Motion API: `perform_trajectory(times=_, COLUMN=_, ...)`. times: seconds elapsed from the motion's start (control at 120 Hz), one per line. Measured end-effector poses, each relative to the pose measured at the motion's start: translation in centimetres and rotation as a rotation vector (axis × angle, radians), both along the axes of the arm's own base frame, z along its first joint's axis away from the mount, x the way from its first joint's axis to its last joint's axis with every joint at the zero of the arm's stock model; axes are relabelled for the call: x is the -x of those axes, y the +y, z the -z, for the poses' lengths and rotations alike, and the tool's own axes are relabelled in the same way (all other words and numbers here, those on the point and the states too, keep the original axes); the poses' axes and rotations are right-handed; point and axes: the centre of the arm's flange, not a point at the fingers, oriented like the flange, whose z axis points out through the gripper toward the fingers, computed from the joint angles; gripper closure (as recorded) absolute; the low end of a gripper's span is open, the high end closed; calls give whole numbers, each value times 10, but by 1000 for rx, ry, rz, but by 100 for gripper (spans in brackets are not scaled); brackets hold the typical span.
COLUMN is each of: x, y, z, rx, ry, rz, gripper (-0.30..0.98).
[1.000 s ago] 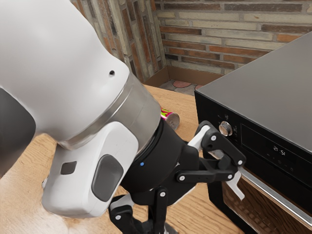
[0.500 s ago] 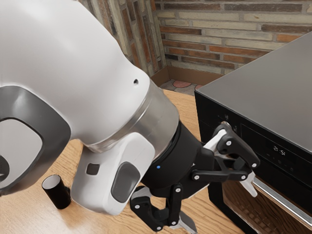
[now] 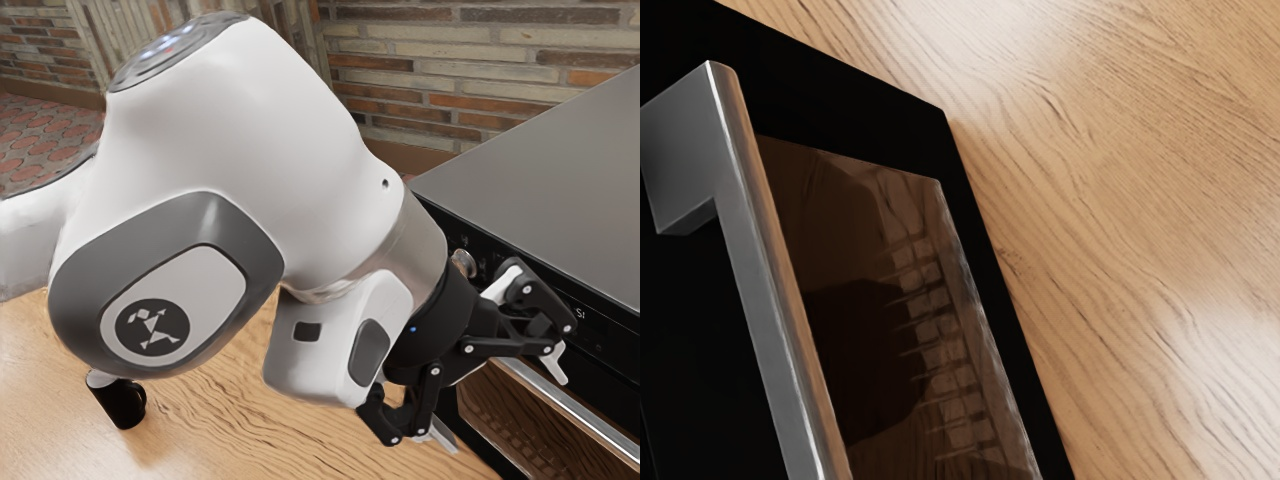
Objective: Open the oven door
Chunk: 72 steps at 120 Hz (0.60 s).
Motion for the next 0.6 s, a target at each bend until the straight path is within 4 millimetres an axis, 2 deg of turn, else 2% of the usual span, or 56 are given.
perform_trajectory(times=0.217, x=-13, y=-3, z=15, rx=-5, ry=17, rz=3, gripper=0)
perform_trajectory(times=0.367, x=-25, y=12, z=16, rx=1, ry=17, rz=-27, gripper=0)
perform_trajectory(times=0.6, x=-34, y=11, z=29, rx=-11, ry=30, rz=-27, gripper=0)
